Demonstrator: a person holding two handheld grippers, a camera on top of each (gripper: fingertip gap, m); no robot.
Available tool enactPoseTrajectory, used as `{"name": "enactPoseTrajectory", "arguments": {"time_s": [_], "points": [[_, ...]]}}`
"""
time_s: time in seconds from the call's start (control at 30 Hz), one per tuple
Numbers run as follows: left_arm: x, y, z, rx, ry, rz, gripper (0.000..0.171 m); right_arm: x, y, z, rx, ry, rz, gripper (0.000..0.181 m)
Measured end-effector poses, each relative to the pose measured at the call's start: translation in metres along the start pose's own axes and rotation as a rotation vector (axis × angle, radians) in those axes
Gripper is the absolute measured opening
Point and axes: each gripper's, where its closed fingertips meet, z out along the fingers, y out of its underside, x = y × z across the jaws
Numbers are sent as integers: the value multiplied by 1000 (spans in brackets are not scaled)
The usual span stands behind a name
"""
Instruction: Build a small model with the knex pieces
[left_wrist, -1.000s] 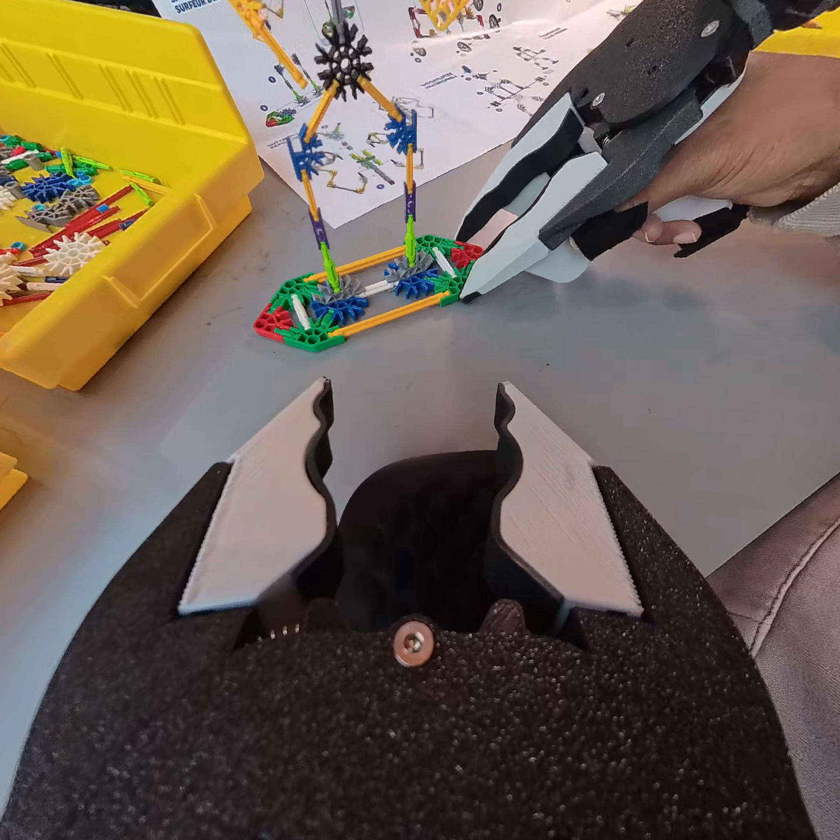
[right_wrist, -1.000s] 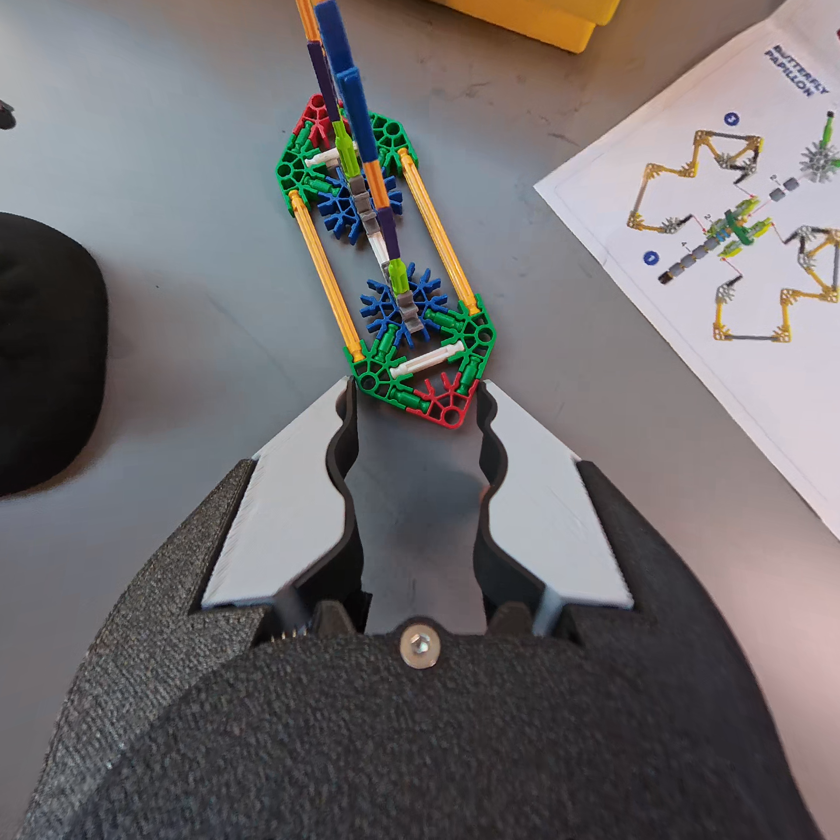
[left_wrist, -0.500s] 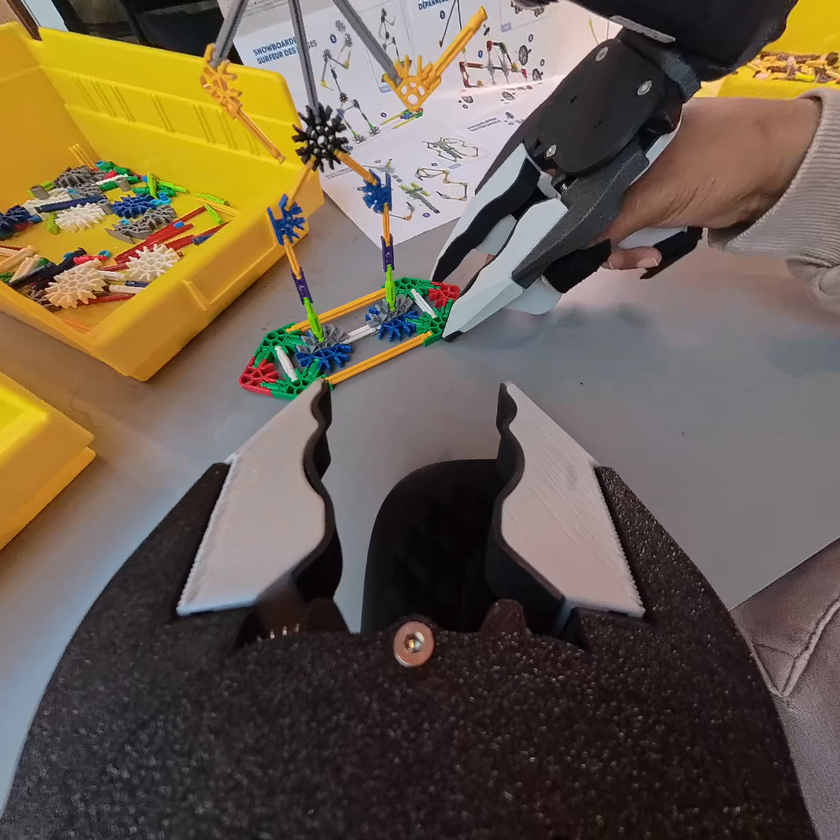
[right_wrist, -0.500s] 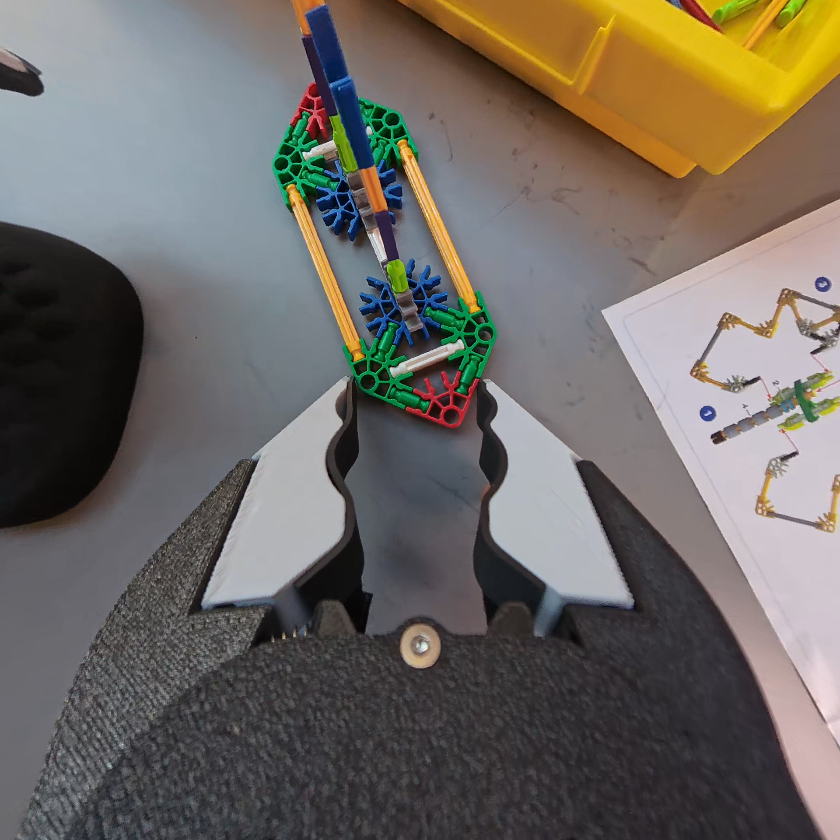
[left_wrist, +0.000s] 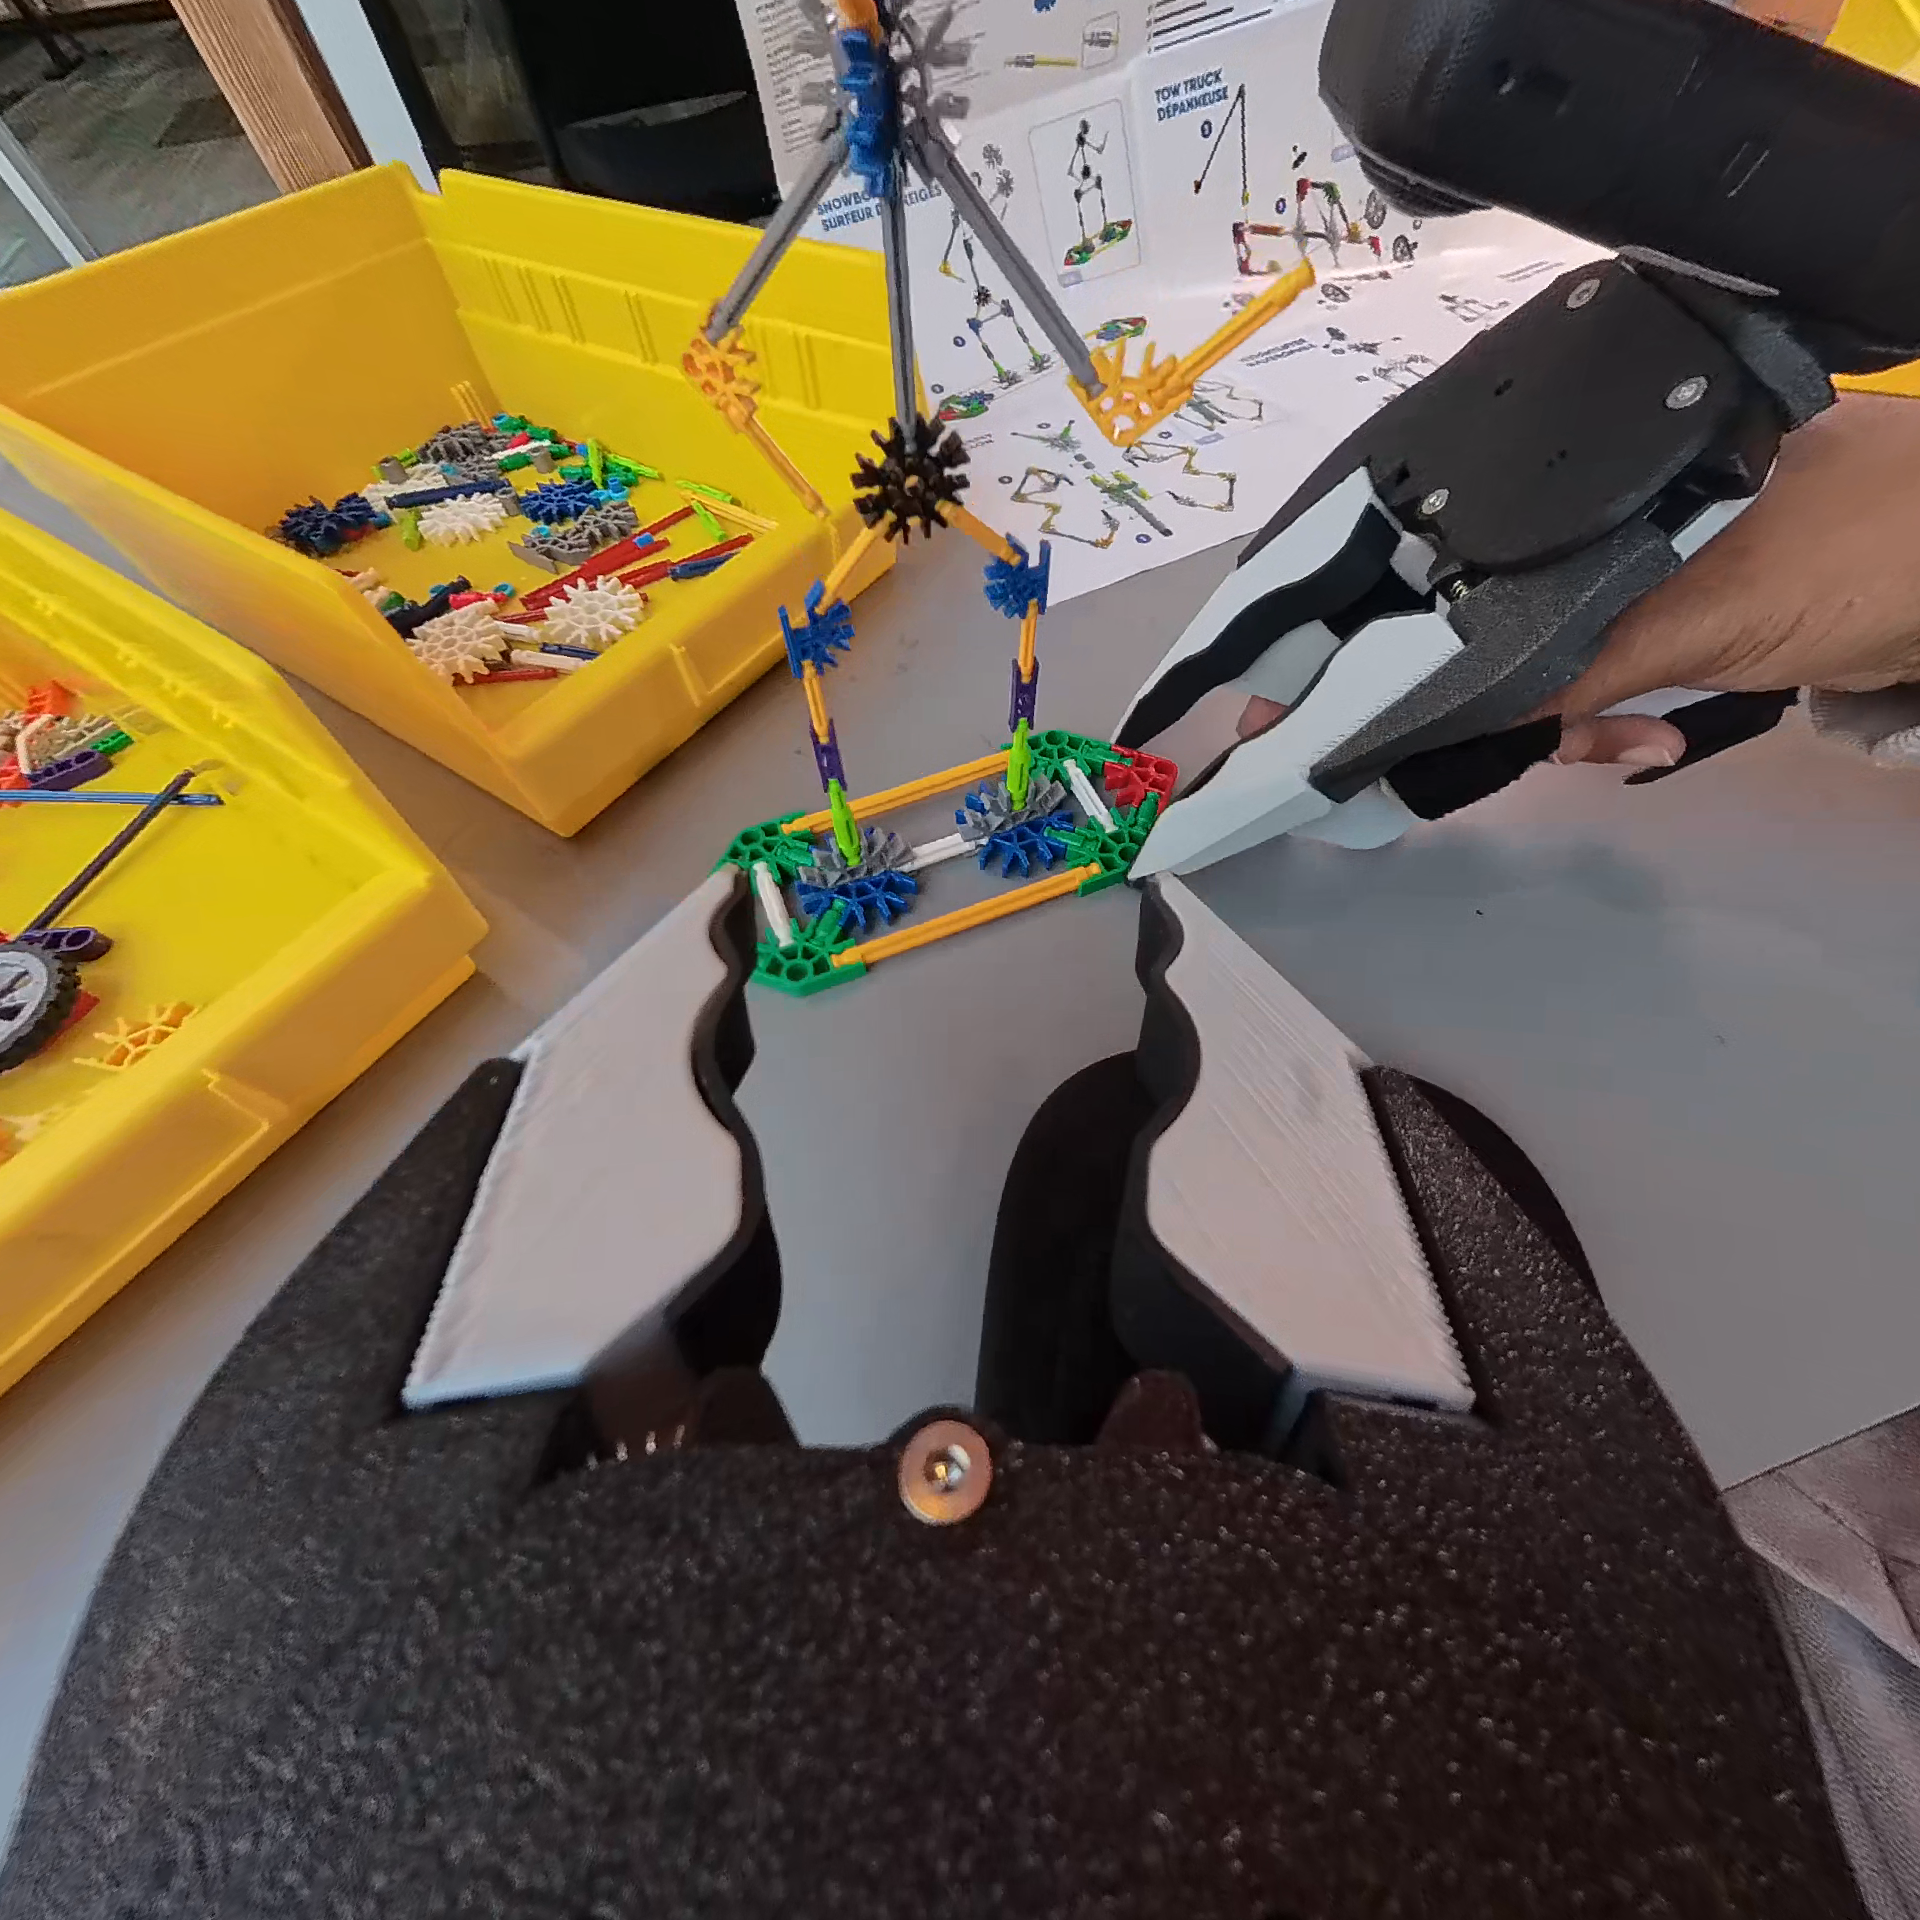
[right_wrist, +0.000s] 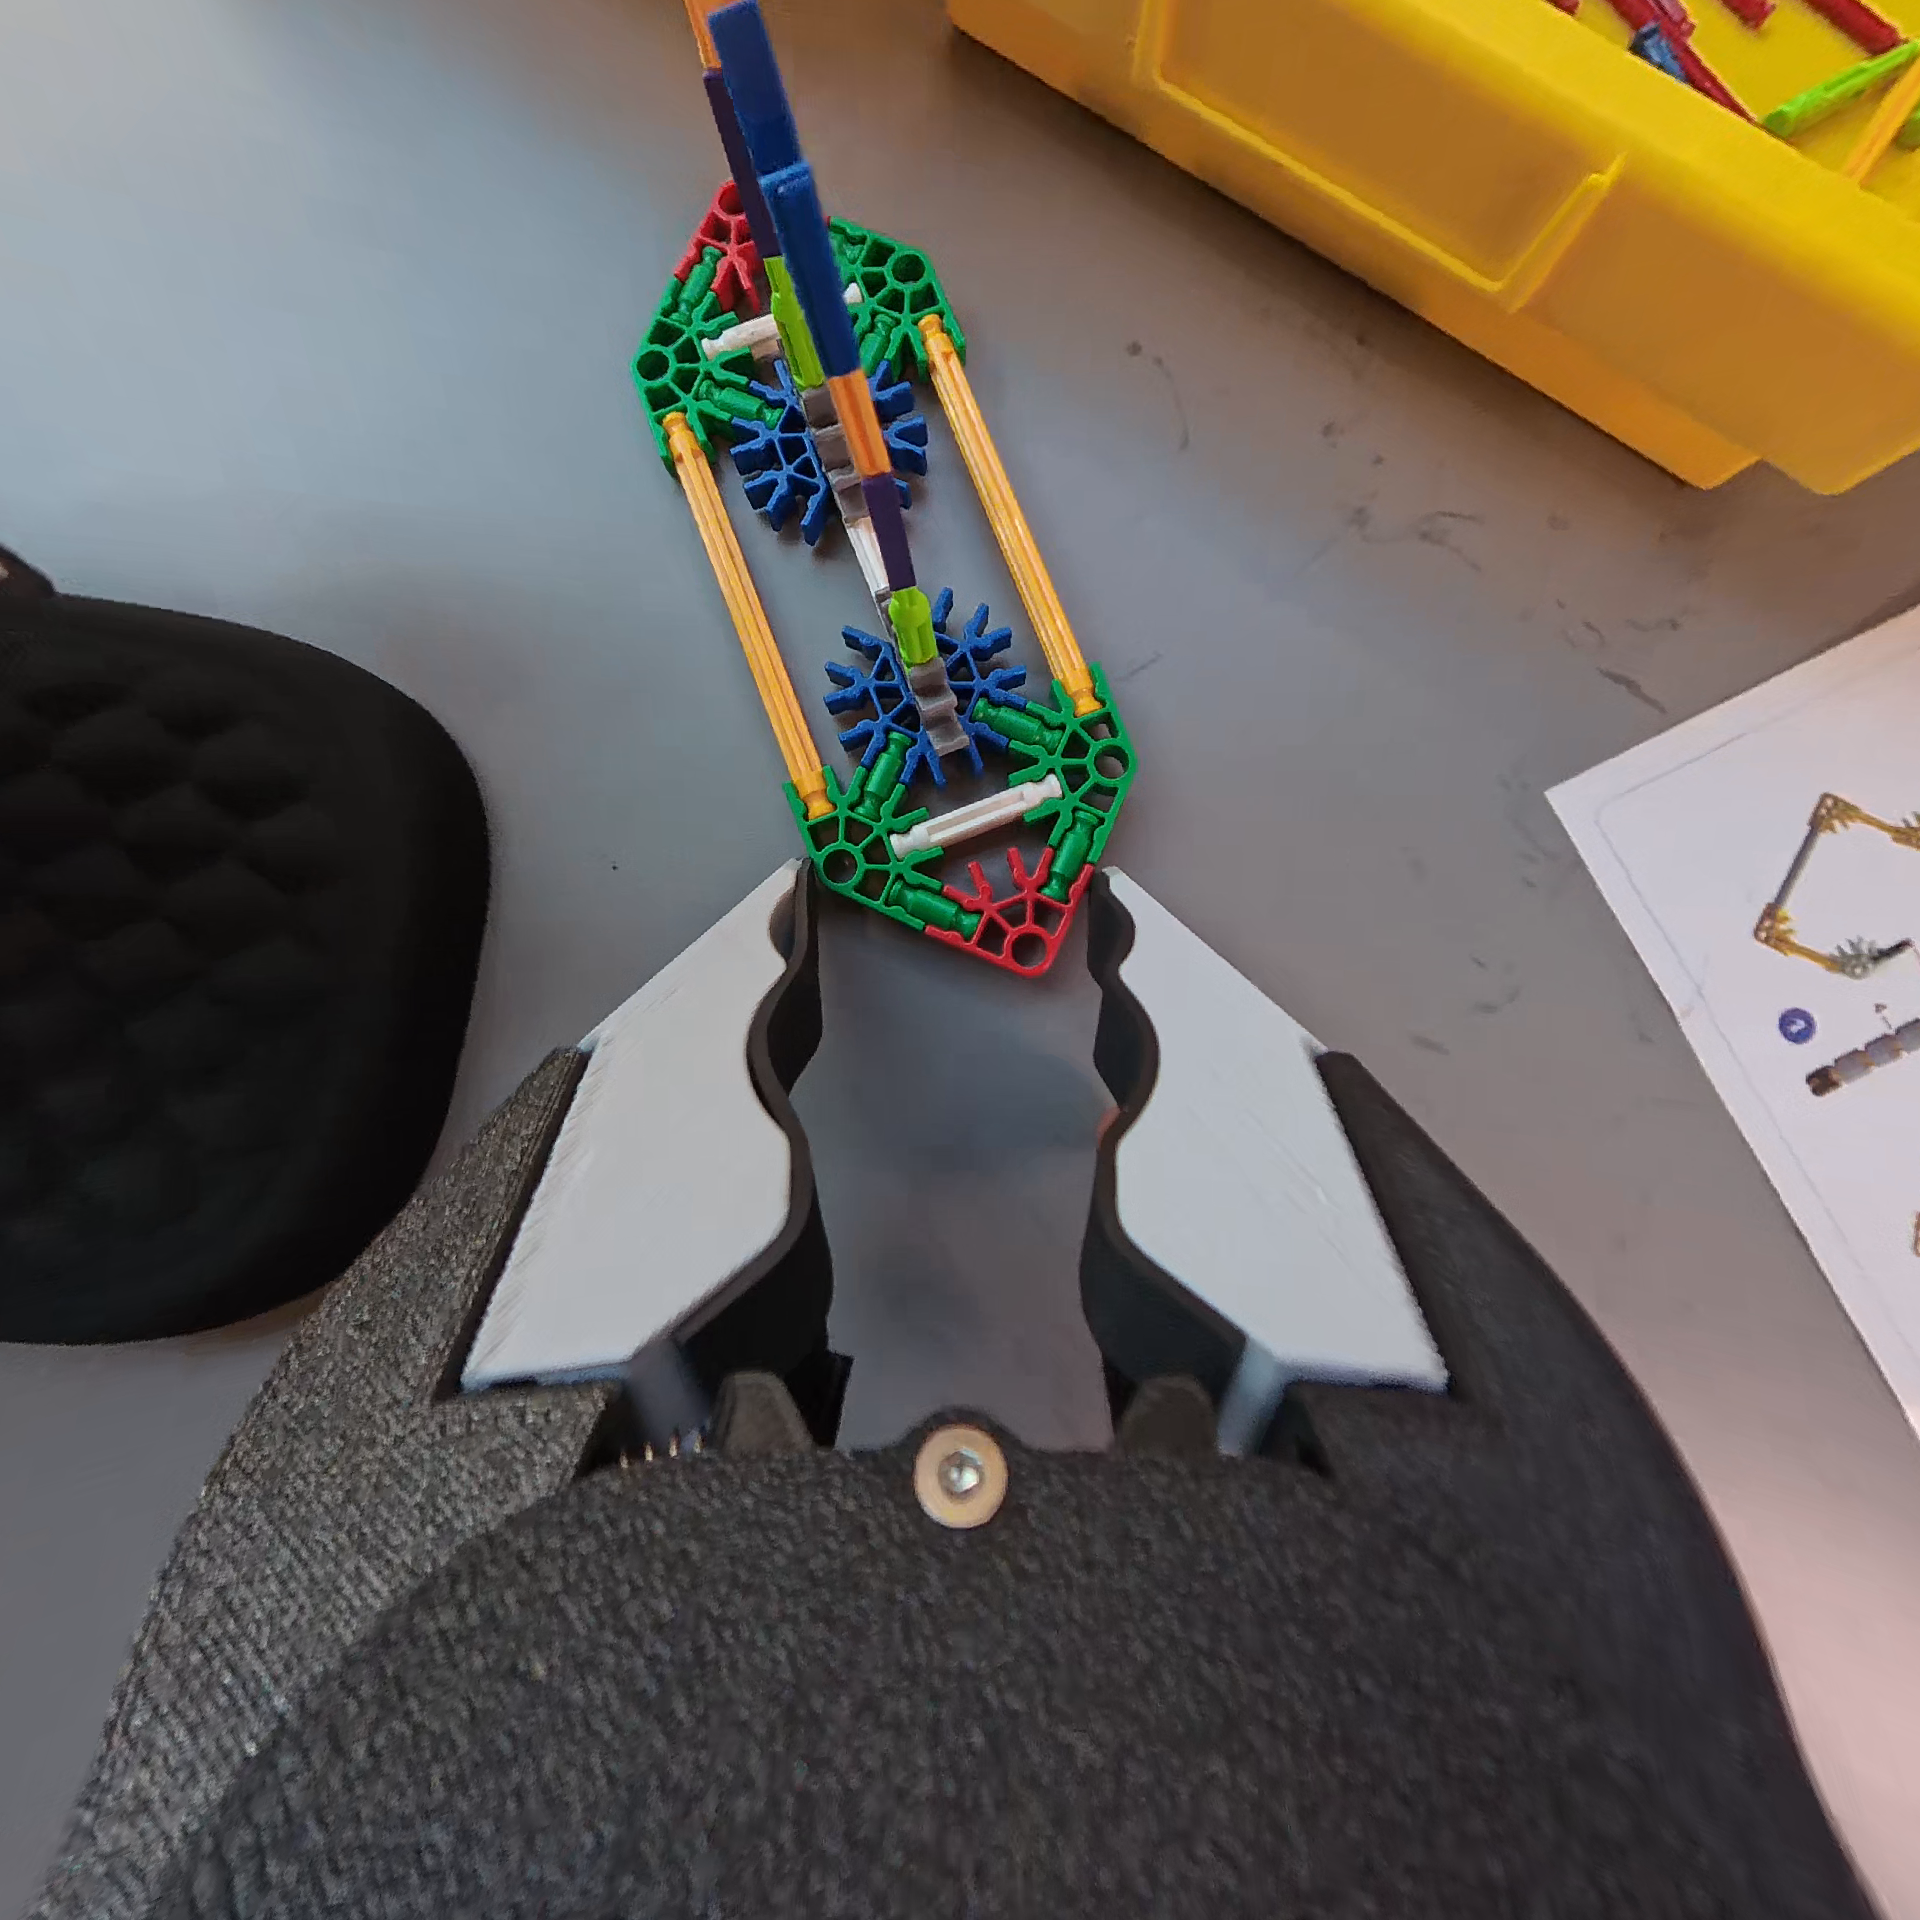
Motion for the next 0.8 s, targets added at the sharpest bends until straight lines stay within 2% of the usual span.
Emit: {"name": "enactPoseTrajectory", "arguments": {"time_s": [0.17, 0.5, 0.8], "points": [[-12, 0, -7, 6, -40, 2, 74, -3, -7, 5, -10, -58, -47, 51], [-26, 2, -14, 12, -81, -4, 74, -16, -24, 20, -24, -37, -36, 51], [-32, 7, -18, 11, -100, -6, 74, -18, -25, 20, -17, -31, -15, 51]]}}
